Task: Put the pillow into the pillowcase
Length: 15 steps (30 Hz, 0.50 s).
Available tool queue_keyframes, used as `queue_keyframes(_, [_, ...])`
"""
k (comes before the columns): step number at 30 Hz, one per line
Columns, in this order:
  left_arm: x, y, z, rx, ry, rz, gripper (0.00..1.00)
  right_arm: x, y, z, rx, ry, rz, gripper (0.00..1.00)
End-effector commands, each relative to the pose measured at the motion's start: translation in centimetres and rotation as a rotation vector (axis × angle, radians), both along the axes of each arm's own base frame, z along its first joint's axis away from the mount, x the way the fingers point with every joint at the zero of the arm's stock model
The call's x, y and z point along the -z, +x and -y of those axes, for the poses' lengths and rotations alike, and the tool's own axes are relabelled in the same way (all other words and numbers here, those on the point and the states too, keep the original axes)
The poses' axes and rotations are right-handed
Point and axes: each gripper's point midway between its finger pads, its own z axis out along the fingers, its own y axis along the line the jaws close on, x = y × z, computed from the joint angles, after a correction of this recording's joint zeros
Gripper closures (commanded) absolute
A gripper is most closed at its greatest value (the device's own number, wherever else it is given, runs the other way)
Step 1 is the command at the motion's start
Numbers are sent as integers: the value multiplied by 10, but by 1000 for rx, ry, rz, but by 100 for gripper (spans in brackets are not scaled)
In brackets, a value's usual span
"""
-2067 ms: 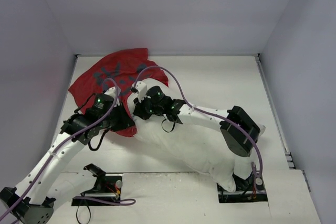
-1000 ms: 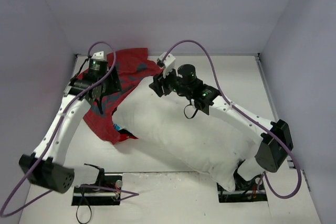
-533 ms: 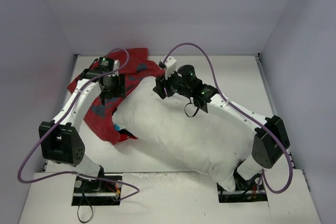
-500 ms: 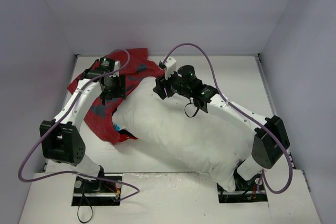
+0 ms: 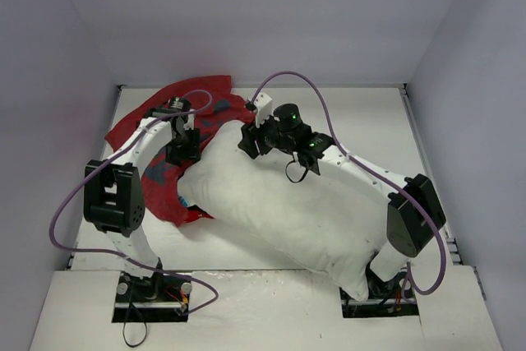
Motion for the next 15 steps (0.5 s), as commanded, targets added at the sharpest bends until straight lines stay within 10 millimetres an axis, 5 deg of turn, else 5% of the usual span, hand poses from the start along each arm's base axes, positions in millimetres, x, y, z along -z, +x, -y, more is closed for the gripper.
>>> queue_keyframes(1, [-2,9,9,-4,-45,4,60,-25,6,-8,-16,67,53,51])
queue_keyframes(4, [2,10,12,0,-61,-7,84,-19,7,-10,-25,62,41,53])
queue_keyframes(5, [1,10,16,6,-80,-11,100,-19,7,-12,-32,64,39,55])
queue_keyframes(8, [-14,15,18,17,-97,34,100,-25,5,-19,-66,81,40,62])
queue_keyframes(12, [-74,23,12,9,-87,214,100,-34,2,-27,-111,104,43,64])
queue_keyframes(15, [-113,21,10,8,-98,325,100,-29,-2,-35,-132,120,-1,43])
